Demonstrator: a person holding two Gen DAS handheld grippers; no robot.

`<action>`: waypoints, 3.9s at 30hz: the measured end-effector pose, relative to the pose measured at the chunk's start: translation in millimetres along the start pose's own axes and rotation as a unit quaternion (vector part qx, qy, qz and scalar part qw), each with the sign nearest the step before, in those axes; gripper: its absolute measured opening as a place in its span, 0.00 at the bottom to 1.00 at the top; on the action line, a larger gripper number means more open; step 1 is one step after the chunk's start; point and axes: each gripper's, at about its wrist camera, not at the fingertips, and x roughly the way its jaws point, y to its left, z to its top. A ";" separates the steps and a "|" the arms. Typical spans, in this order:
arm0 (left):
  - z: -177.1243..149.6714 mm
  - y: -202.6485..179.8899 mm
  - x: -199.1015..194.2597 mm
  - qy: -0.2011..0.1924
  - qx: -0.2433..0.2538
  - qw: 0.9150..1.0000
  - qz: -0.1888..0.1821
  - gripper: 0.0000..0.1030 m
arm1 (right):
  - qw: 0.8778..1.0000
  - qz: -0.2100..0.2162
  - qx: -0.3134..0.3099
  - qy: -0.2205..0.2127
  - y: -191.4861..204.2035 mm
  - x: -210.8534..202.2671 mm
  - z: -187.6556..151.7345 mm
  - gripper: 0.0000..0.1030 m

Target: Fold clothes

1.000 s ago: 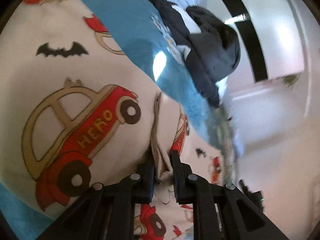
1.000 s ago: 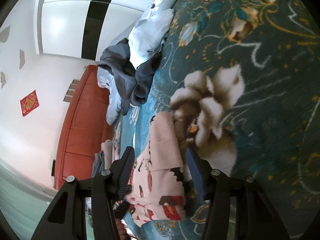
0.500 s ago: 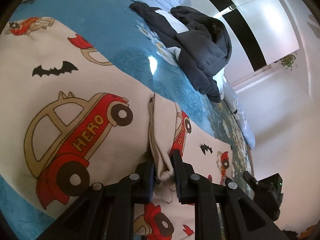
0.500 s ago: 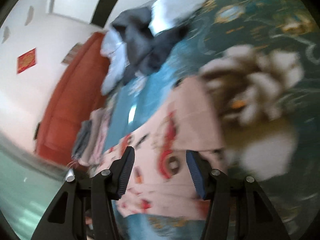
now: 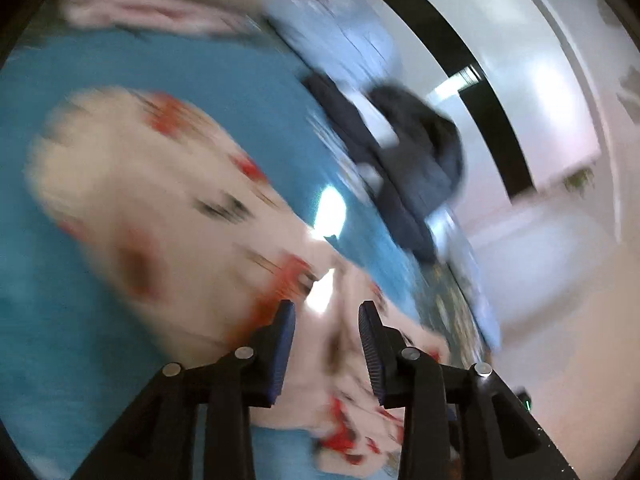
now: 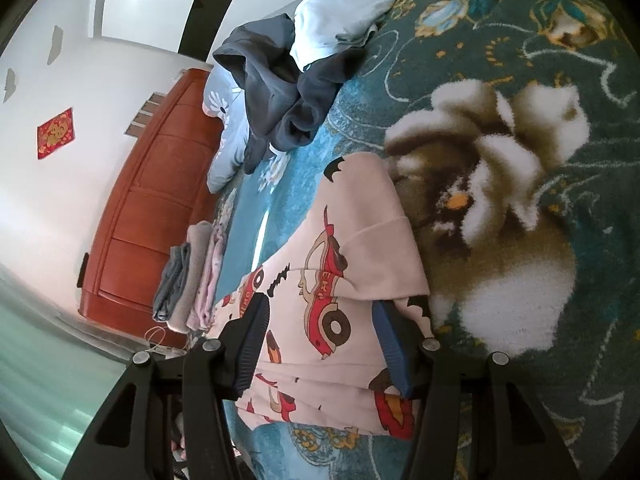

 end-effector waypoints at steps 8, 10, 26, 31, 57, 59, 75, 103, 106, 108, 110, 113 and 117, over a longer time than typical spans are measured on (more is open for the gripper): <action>18.9 54.4 -26.4 -0.024 -0.094 0.990 0.101 0.47 | 1.000 0.000 0.000 0.000 2.8 3.6 1.5 0.53; 19.2 59.2 -26.8 -0.019 -0.107 0.988 0.114 0.48 | 1.000 0.001 0.001 0.000 2.9 4.4 2.0 0.53; 54.7 49.4 7.6 -0.059 -0.080 0.986 0.134 0.19 | 0.999 0.032 0.016 0.003 -4.8 -2.4 2.6 0.53; 46.0 -26.1 -14.5 -0.077 0.033 0.994 0.075 0.17 | 0.998 0.052 0.025 0.005 -9.7 -7.3 4.3 0.53; -145.9 -193.6 123.6 0.153 0.335 0.928 0.049 0.26 | 0.997 0.052 0.046 -0.034 -29.3 -46.3 9.8 0.54; -146.7 -192.6 123.1 0.154 0.337 0.928 0.047 0.27 | 0.997 0.054 0.044 -0.030 -27.6 -43.5 9.2 0.54; -156.7 -212.0 106.7 0.136 0.391 0.909 0.043 0.71 | 0.998 0.050 0.034 -0.023 -20.2 -37.0 5.9 0.55; -77.8 -79.1 68.9 0.065 0.200 0.964 0.162 0.73 | 0.994 -0.021 -0.074 0.080 30.2 9.4 -26.1 0.68; -77.9 -76.7 65.1 0.063 0.195 0.967 0.151 0.73 | 0.992 -0.045 -0.093 0.072 40.4 18.2 -26.7 0.71; -77.9 -75.2 62.6 0.062 0.189 0.969 0.143 0.73 | 0.991 -0.056 -0.102 0.063 46.2 24.0 -26.5 0.74; -76.9 -73.2 60.8 0.062 0.184 0.971 0.137 0.73 | 0.991 -0.064 -0.102 0.050 48.5 27.9 -25.6 0.74; -76.5 -72.9 60.1 0.061 0.180 0.973 0.132 0.73 | 0.990 -0.083 -0.109 0.032 54.7 29.7 -27.5 0.74; -75.9 -72.7 59.5 0.061 0.178 0.973 0.131 0.73 | 0.982 -0.110 -0.150 0.017 68.6 29.8 -37.4 0.72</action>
